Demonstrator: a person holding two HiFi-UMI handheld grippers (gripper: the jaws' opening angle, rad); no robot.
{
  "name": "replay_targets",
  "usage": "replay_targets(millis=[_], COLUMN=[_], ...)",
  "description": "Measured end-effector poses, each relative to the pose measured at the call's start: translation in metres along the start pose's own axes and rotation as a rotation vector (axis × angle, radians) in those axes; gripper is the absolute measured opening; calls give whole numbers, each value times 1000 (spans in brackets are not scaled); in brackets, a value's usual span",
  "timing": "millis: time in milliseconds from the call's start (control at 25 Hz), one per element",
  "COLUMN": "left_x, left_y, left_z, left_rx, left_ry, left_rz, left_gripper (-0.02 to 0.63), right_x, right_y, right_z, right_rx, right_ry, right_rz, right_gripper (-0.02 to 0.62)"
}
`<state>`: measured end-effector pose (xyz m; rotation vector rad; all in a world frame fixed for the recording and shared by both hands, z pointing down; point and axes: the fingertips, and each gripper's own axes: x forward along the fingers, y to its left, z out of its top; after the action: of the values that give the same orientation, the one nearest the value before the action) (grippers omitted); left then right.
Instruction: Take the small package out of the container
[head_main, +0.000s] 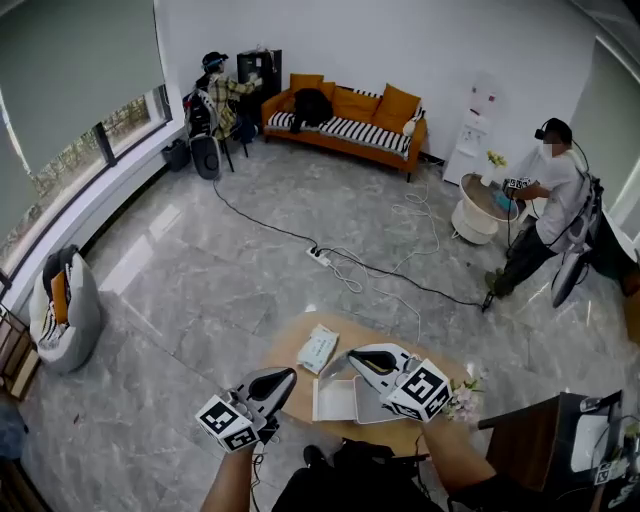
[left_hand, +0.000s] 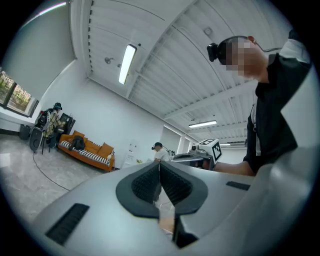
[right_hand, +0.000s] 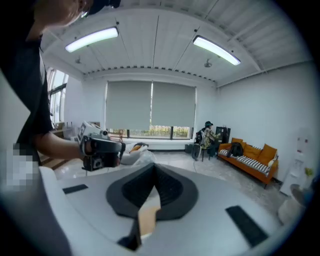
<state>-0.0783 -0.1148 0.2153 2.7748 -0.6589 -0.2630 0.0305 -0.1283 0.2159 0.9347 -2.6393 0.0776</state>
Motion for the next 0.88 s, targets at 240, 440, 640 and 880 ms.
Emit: replay_targets(millis=[240, 440, 640, 880], left_x=[7, 12, 22, 47], left_y=[-34, -65, -93, -104], left_z=[34, 55, 52, 49], left_rx=[55, 98, 111, 76], left_ry=[-17, -30, -9, -68], left_rz=[-47, -68, -88, -76], left_gripper=[17, 18, 17, 17], right_x=[-43, -84, -122, -152], right_y=[7, 1, -6, -24], right_z=[47, 64, 53, 32], right_rx=[109, 141, 166, 231], right_ry=[-258, -401, -469, -497], right_rz=[75, 120, 147, 194], right_gripper=[11, 11, 11, 11])
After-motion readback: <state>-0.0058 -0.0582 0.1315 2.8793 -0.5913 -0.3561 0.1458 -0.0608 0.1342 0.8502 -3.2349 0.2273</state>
